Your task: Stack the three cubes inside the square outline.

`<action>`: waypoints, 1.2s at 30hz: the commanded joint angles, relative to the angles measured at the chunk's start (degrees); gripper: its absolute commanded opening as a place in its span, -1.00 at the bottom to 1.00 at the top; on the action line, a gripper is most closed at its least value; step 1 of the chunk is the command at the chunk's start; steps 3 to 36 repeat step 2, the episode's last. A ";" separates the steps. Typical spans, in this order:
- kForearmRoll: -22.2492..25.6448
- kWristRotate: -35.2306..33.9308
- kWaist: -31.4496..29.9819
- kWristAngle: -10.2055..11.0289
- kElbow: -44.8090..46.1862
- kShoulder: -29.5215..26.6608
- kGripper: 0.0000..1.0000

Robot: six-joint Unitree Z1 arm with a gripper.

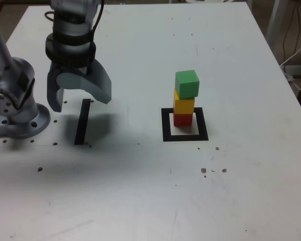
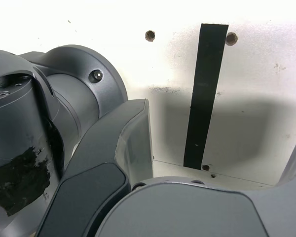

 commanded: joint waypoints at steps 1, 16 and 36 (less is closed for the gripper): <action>-0.13 0.01 0.06 -0.06 0.03 0.13 1.00; -0.19 0.07 0.06 -0.05 0.04 0.12 1.00; -0.19 0.07 0.06 -0.05 0.04 0.12 1.00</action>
